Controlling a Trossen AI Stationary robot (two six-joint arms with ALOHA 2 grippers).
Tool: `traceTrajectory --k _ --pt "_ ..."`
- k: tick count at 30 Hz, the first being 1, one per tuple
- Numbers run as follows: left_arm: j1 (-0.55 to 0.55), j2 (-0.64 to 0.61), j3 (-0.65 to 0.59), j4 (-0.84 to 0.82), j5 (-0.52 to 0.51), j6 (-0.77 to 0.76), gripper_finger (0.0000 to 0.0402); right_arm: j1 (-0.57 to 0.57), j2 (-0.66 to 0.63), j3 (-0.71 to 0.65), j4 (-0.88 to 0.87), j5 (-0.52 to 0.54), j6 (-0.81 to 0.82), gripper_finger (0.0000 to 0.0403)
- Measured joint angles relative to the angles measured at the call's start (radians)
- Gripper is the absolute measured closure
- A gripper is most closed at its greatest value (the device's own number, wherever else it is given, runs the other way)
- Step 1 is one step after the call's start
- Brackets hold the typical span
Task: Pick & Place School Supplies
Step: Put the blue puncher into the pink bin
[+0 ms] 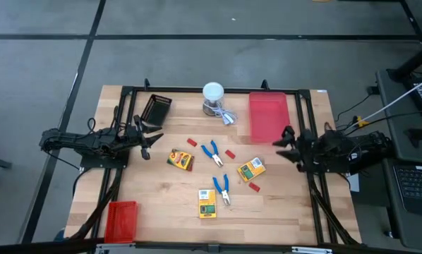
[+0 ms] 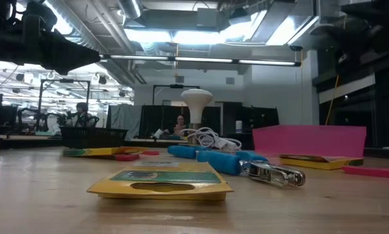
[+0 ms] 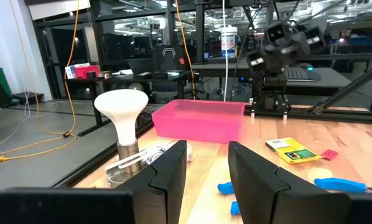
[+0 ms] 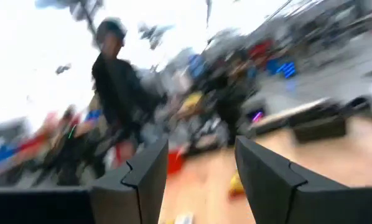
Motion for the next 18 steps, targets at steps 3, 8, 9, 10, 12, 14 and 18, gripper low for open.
traceTrajectory --k 3,8,9,10,12,14,18 --pt "0.0 0.0 0.0 0.0 0.0 0.0 0.0286 0.0 0.0 0.0 0.049 0.147 0.061 0.0215" --pt "0.0 0.0 0.0 0.0 0.0 0.0 0.0286 0.0 0.0 0.0 0.051 0.379 0.262 0.0215" --pt "0.0 0.0 0.0 0.0 0.0 0.0 0.0286 0.0 0.0 0.0 0.05 0.413 0.304 0.0215" --pt "0.0 0.0 0.0 0.0 0.0 0.0 0.0286 0.0 0.0 0.0 0.05 0.444 0.346 0.0215" --pt "0.0 0.0 0.0 0.0 0.0 0.0 0.0286 -0.001 0.001 0.0 0.049 0.474 0.414 0.0215" --pt "0.0 0.0 0.0 0.0 0.0 0.0 0.0286 -0.001 0.002 0.0 0.049 0.471 0.456 0.0215" --pt "0.0 0.0 0.0 0.0 0.0 0.0 0.0286 0.0 0.002 0.0 0.05 0.408 0.481 0.0215"
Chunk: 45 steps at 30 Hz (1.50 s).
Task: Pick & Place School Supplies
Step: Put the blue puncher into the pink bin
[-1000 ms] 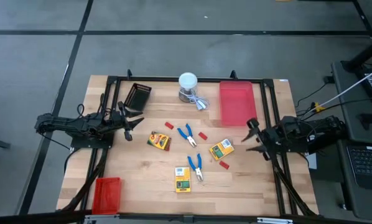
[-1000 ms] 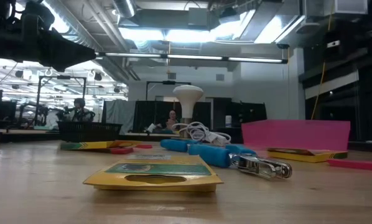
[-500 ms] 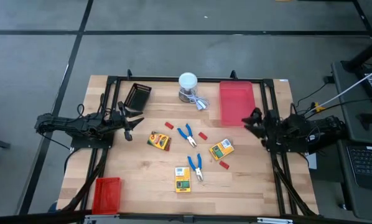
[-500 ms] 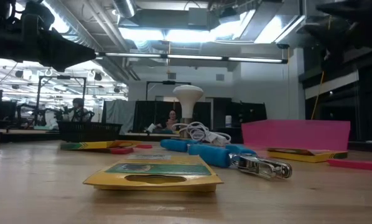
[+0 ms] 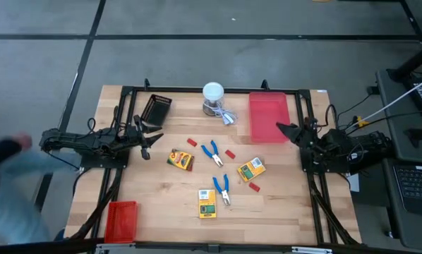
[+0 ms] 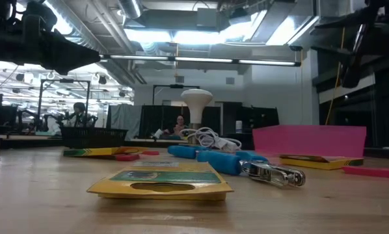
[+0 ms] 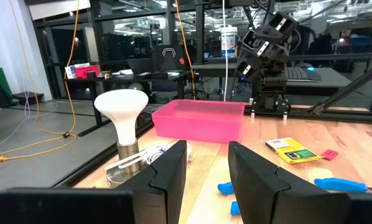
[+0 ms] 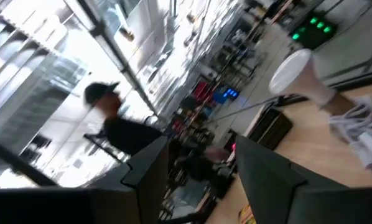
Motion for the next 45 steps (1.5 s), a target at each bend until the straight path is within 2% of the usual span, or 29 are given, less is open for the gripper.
traceTrajectory --k 9,14,17,19,22,25,29,32,35,39,42,45 --pt "0.0 0.0 0.0 0.0 0.0 0.0 0.0286 0.0 0.0 0.0 0.039 -0.009 0.033 0.0215" --pt "0.0 0.0 0.0 0.0 0.0 0.0 0.0286 0.0 0.001 0.0 0.038 -0.124 0.194 0.0215" --pt "0.002 0.001 0.0 0.019 -0.012 0.061 0.0286 0.0 0.01 0.0 0.038 -0.172 0.194 0.0215" --pt "0.002 0.0 0.0 0.099 -0.022 0.068 0.0286 0.0 0.012 0.0 0.05 -0.176 0.159 0.0215" --pt "0.0 0.001 0.0 0.291 0.023 -0.103 0.0286 0.0 0.017 0.0 0.126 -0.152 0.111 0.0215" --pt "0.0 0.0 0.0 0.503 0.016 -0.237 0.0286 0.0 0.017 0.0 0.243 -0.149 0.039 0.0215" --pt "0.0 0.0 0.0 0.748 0.027 -0.264 0.0286 0.0 0.017 0.0 0.334 -0.136 0.021 0.0215" --pt "0.0 0.0 0.0 0.898 0.081 -0.225 0.0286 0.0 0.017 0.0 0.346 -0.126 0.018 0.0215" --pt "0.0 0.0 0.002 0.962 0.155 -0.218 0.0286 -0.001 0.029 0.002 0.394 -0.05 0.006 0.0215" --pt "0.0 0.0 0.04 0.986 0.271 -0.21 0.0286 0.0 0.11 0.068 0.428 -0.039 -0.085 0.0215" --pt "0.0 0.0 0.069 0.943 0.267 -0.121 0.0286 -0.001 0.202 0.162 0.434 -0.053 -0.158 0.0215" --pt "0.0 0.0 0.098 0.901 0.173 -0.073 0.0286 0.0 0.316 0.27 0.432 -0.095 -0.257 0.0215"
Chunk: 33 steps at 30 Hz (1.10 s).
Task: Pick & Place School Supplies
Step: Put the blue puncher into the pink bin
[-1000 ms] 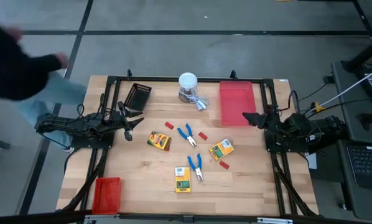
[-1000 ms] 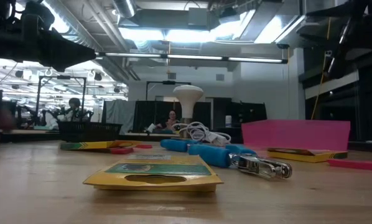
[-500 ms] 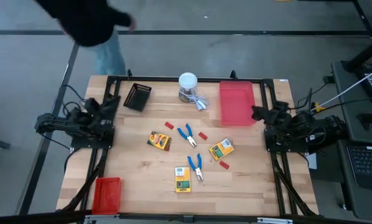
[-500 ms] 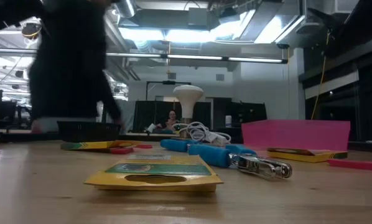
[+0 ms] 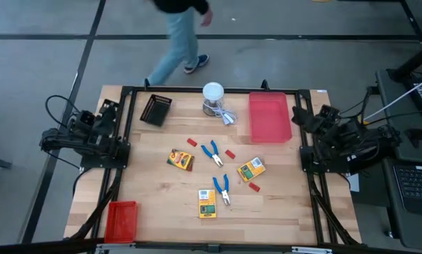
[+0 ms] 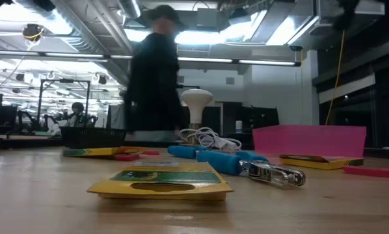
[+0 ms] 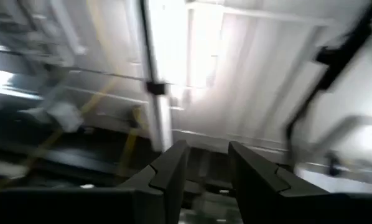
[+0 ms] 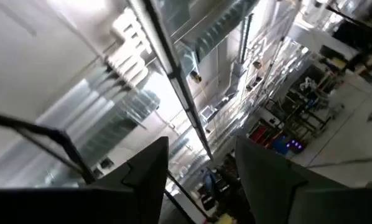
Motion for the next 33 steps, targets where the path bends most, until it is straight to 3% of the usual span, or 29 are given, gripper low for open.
traceTrajectory --k 3,7,12,16,20,22,25,30,33 --pt "0.0 0.007 0.031 -0.033 -0.057 -0.005 0.0286 0.0 0.114 0.11 -0.001 -0.002 -0.102 0.0215" --pt "0.0 0.058 0.103 -0.068 -0.062 -0.17 0.0286 0.0 0.251 0.266 -0.028 -0.011 -0.207 0.0215" --pt "0.0 0.139 0.236 -0.217 -0.092 -0.169 0.0282 0.0 0.382 0.471 -0.232 -0.037 -0.228 0.0215" --pt "0.0 0.223 0.409 -0.554 -0.199 -0.134 0.0282 0.0 0.458 0.639 -0.439 -0.024 -0.227 0.0215" --pt "0.0 0.372 0.62 -1.112 -0.278 -0.208 0.0288 0.004 0.55 0.814 -0.738 0.066 -0.215 0.0215" --pt "0.0 0.462 0.709 -1.362 -0.288 -0.232 0.0289 0.009 0.596 0.897 -0.902 0.106 -0.167 0.0215" --pt "0.0 0.589 0.805 -1.571 -0.282 -0.171 0.0289 0.015 0.66 1.0 -1.117 0.129 -0.061 0.0215" --pt "0.0 0.739 0.861 -1.606 -0.286 0.013 0.029 0.024 0.767 1.067 -1.393 0.118 0.185 0.0215" --pt "0.002 0.804 0.878 -1.665 -0.395 0.117 0.029 0.024 0.84 1.067 -1.533 0.043 0.38 0.0215"
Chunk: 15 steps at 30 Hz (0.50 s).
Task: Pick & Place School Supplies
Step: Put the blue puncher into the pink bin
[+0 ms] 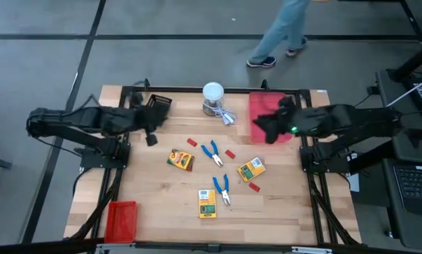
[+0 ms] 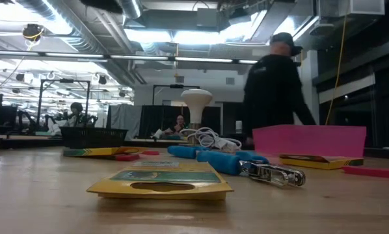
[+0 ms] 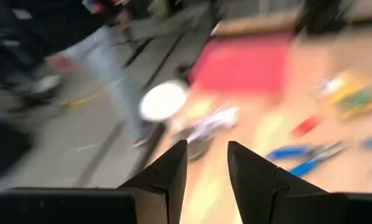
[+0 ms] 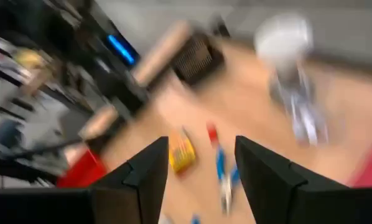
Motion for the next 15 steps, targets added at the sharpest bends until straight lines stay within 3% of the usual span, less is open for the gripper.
traceTrajectory --k 3,5,10,15 --pt "0.017 0.024 0.005 -0.064 -0.151 0.024 0.029 0.0 0.1 0.0 -0.023 -0.042 0.129 0.0215" --pt "0.05 0.017 0.005 -0.097 -0.17 -0.002 0.029 0.0 0.176 0.0 0.035 -0.043 0.191 0.0215" --pt "0.155 -0.052 0.005 -0.112 -0.013 -0.177 0.029 -0.048 0.4 0.014 0.296 -0.103 0.213 0.0216" --pt "0.206 -0.12 0.005 -0.112 0.094 -0.291 0.029 -0.112 0.599 0.172 0.275 -0.253 0.123 0.0225"
